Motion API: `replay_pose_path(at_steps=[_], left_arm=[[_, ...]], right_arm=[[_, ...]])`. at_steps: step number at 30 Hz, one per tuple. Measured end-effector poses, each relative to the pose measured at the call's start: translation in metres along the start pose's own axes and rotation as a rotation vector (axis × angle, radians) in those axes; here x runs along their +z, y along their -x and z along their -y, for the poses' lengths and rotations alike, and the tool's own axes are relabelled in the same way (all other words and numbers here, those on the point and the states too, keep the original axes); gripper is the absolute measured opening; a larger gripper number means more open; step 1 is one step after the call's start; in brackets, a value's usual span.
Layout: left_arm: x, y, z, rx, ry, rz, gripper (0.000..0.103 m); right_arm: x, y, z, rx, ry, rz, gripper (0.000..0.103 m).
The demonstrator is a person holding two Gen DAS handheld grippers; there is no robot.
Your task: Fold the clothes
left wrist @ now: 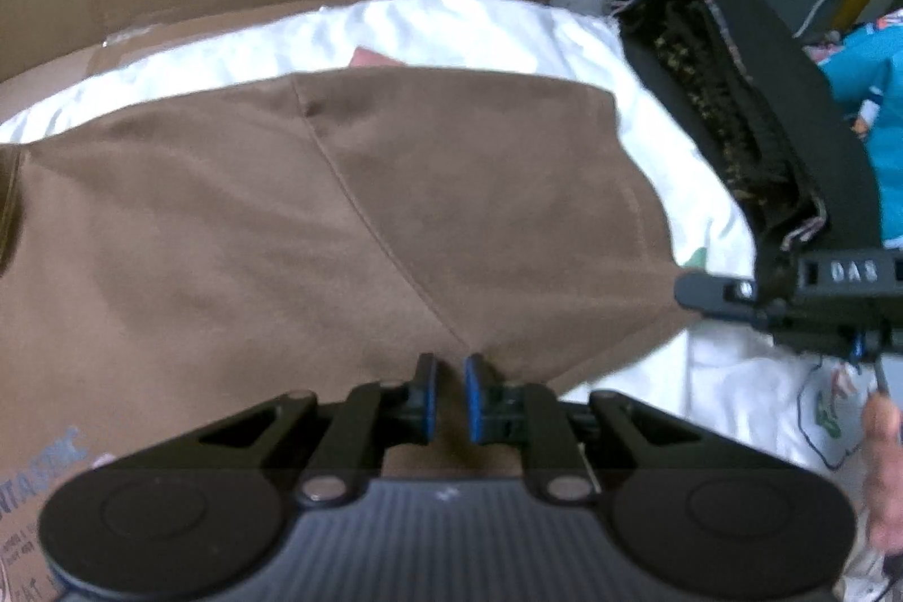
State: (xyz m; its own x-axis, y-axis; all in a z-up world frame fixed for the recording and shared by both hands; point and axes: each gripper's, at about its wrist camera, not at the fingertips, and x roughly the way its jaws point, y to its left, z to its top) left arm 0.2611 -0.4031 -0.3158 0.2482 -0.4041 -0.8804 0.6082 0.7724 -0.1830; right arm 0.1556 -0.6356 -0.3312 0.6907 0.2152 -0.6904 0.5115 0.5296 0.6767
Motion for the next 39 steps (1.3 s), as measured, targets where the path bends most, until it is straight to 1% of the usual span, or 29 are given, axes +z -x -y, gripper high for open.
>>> replay_pose_path(at_steps=[2,5,8,10,13,15,16,18,19,20,22,26,30,31,32,33,34,39], left_arm=[[-0.003,0.003,-0.003,-0.022,0.007,0.014,0.012],[-0.009,0.004,-0.003,-0.031,0.013,0.034,0.012],[-0.013,0.007,0.000,-0.061,0.023,0.058,0.012],[-0.016,0.005,0.003,-0.062,0.015,0.061,0.013],[-0.017,-0.004,0.005,-0.052,0.003,0.044,0.012],[-0.019,-0.009,0.003,-0.045,0.034,0.041,0.012],[-0.018,-0.009,0.002,-0.046,0.051,0.044,0.012],[-0.017,-0.007,0.003,-0.043,0.045,0.044,0.012],[-0.017,-0.006,0.005,-0.039,0.030,0.044,0.012],[-0.017,-0.006,0.006,-0.035,0.016,0.042,0.012],[-0.017,-0.007,0.007,-0.037,0.004,0.040,0.012],[-0.018,-0.008,0.007,-0.051,0.001,0.045,0.011],[-0.021,-0.009,0.010,-0.051,-0.016,0.060,0.010],[-0.021,-0.010,0.010,-0.053,-0.013,0.063,0.010],[-0.023,-0.010,0.009,-0.056,-0.007,0.066,0.010],[-0.023,-0.010,0.008,-0.061,0.000,0.070,0.010],[-0.024,-0.011,0.006,-0.065,0.007,0.074,0.010],[-0.026,-0.004,0.006,-0.091,0.007,0.099,0.010]], right_arm=[[0.005,0.001,-0.012,-0.014,0.062,0.006,0.004],[0.017,0.001,-0.025,-0.025,0.108,0.011,0.004],[0.021,-0.002,-0.033,-0.057,0.161,0.003,0.004],[0.025,-0.003,-0.033,-0.058,0.161,0.008,0.004],[0.029,-0.004,-0.037,-0.038,0.159,0.018,0.004],[0.027,-0.008,-0.039,-0.042,0.178,0.021,0.004],[0.025,-0.012,-0.040,-0.047,0.180,0.014,0.007],[0.019,-0.015,-0.034,-0.046,0.130,-0.006,0.007],[0.016,-0.016,-0.029,-0.040,0.096,-0.016,0.012],[0.013,-0.016,-0.025,-0.034,0.062,-0.026,0.026],[0.006,-0.016,-0.017,-0.027,0.028,-0.026,0.043],[0.006,-0.017,-0.002,0.016,-0.061,-0.002,0.044],[0.007,-0.023,0.010,0.066,-0.146,0.008,0.042],[0.007,-0.025,0.011,0.077,-0.156,0.003,0.034],[0.007,-0.026,0.011,0.086,-0.157,-0.003,0.017],[0.008,-0.025,0.009,0.096,-0.147,-0.007,0.009],[0.008,-0.025,0.008,0.105,-0.137,-0.011,0.005],[0.016,-0.012,-0.015,0.143,-0.040,0.016,0.005]])
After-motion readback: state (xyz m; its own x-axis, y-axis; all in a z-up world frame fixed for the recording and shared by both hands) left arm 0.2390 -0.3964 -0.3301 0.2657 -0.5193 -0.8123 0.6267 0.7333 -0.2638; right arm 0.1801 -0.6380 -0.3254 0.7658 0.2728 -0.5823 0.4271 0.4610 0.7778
